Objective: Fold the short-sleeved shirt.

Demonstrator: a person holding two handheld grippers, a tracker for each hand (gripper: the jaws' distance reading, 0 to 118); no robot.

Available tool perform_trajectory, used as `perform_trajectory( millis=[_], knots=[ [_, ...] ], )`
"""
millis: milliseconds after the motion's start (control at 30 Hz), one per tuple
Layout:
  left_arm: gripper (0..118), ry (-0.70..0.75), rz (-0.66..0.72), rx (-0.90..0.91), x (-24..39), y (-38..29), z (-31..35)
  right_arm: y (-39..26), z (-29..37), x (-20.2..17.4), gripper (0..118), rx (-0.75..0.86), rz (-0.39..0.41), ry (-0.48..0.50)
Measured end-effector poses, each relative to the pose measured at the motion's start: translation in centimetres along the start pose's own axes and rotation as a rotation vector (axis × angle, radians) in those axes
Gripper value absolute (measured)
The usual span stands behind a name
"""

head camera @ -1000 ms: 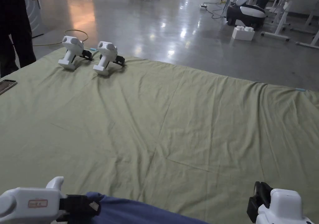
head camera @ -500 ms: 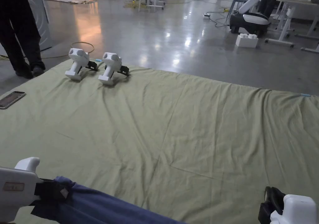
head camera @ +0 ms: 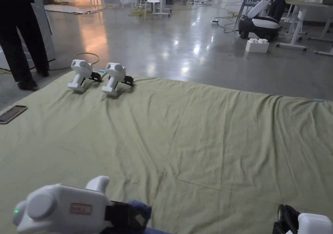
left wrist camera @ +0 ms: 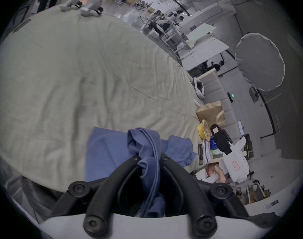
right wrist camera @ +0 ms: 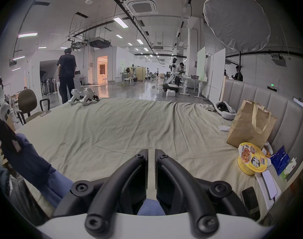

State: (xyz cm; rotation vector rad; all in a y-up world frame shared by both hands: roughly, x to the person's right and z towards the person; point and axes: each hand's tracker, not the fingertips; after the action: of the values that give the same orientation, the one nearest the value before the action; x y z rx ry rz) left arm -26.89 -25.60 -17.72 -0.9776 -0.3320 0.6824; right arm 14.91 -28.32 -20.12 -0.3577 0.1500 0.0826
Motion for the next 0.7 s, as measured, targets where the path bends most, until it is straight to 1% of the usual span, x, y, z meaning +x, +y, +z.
perform_trajectory(
  millis=[67, 133, 233, 267, 300, 400, 500, 633, 667, 700],
  knots=[
    [15, 0.005, 0.023, -0.044, 0.5, -0.1, -2.8, -0.3, 0.0, 0.4, 11, -0.007, -0.009, -0.007],
    [15, 0.04, 0.05, -0.065, 0.5, -0.5, -6.0, -0.6, 0.1, 0.8, 11, -0.016, -0.022, -0.014],
    [15, 0.13, 0.033, -0.108, 0.6, -1.2, -10.3, -1.0, 0.3, 1.4, 11, -0.023, -0.037, -0.027],
    [15, 0.139, 0.024, -0.122, 1.4, -1.8, -11.3, -1.1, 0.4, 1.6, 11, -0.024, -0.04, -0.031],
    [15, 0.157, 0.043, -0.135, 2.6, -2.6, -11.9, -1.2, 0.5, 1.7, 11, -0.026, -0.043, -0.037],
    [15, 0.183, 0.064, -0.153, 2.7, -3.3, -14.2, -1.6, 0.5, 2.2, 11, -0.034, -0.058, -0.045],
    [15, 0.239, 0.041, -0.146, 3.2, -3.9, -15.5, -1.9, 0.6, 2.4, 11, -0.044, -0.066, -0.051],
    [17, 0.254, 0.036, -0.156, 3.7, -4.0, -16.2, -2.3, 0.6, 2.2, 11, -0.056, -0.068, -0.049],
    [25, 0.258, 0.032, -0.161, 3.5, -3.8, -16.2, -2.4, 0.7, 2.2, 11, -0.058, -0.069, -0.048],
    [45, 0.238, 0.017, -0.169, 3.4, -3.6, -16.0, -2.5, 0.7, 2.1, 11, -0.061, -0.068, -0.047]
  ],
)
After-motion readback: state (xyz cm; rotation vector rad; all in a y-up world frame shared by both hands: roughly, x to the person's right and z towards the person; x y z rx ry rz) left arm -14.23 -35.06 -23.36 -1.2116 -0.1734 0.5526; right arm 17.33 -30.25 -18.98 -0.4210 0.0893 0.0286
